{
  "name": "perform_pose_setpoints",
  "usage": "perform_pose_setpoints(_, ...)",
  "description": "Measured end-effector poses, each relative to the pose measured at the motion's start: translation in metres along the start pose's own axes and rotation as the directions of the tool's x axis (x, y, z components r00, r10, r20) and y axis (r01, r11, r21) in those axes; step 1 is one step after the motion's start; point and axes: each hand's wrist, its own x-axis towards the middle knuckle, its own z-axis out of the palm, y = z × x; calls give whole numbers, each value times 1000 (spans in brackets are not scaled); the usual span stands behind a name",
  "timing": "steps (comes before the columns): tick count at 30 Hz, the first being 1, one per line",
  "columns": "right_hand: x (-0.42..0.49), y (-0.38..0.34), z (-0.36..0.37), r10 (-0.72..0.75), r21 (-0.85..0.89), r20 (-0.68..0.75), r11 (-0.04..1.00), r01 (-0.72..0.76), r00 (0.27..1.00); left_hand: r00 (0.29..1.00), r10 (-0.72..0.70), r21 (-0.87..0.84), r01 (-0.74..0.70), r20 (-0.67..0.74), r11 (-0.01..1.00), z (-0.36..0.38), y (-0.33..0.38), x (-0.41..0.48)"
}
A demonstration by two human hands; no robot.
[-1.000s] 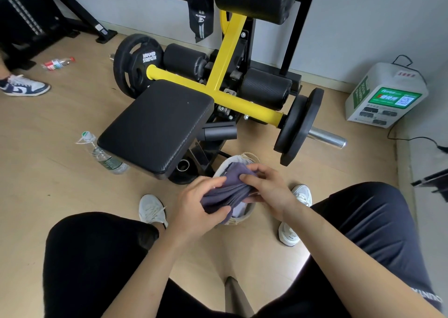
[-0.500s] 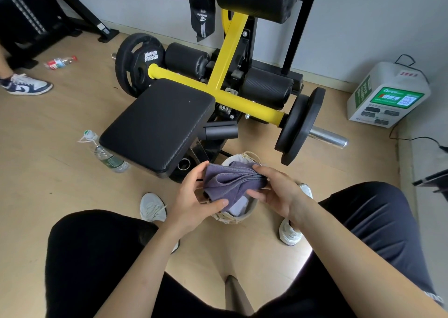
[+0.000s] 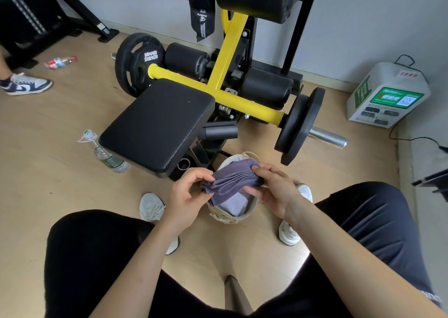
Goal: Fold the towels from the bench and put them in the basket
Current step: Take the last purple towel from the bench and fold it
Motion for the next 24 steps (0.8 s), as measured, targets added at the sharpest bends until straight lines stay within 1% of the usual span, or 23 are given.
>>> perform_pose_setpoints(2, 0, -1, -1, -15, 7, 13, 1000, 15, 1000, 999, -16, -38, 17, 36, 999, -1, 2, 0)
perform_pose_setpoints(3, 1, -2, -1, -29, 4, 22, 1000, 28, 999, 998, -44, -70, 48, 52, 996, -2, 4, 0)
perform_pose_setpoints(7, 1, -2, -2, -87, -55, 73, 994, 91, 993, 970, -230, -207, 243, 84, 948, -2, 9, 0)
perform_pose_setpoints(9, 1, 0, -2, -116, -99, 133, 987, 129, 984, 956, -288, -181, 292, 53, 939, 0, 9, 0)
perform_pose_setpoints(11, 0, 1, -2, -133, -137, 178, 978, 159, 975, 954, -293, -130, 298, 57, 946, 2, 5, 0)
perform_pose_setpoints(13, 0, 3, -2, -148, -151, 206, 972, 181, 967, 933, -333, -139, 350, 135, 926, 3, 1, 0)
perform_pose_setpoints(16, 0, 4, -3, -166, -161, 242, 965, 208, 956, 876, -402, -155, 450, 266, 879, 4, 2, 1)
perform_pose_setpoints(18, 2, 4, -5, -175, -173, 267, 959, 226, 948, 851, -429, -135, 484, 303, 865, 6, 3, 0)
perform_pose_setpoints(21, 9, 4, -7, -169, -191, 280, 955, 227, 945, 850, -463, -88, 496, 251, 864, 2, 2, 5)
perform_pose_setpoints(24, 21, -3, -8, -174, -268, 210, 936, 227, 962, 848, -511, -58, 522, 139, 851, -4, 0, 22)
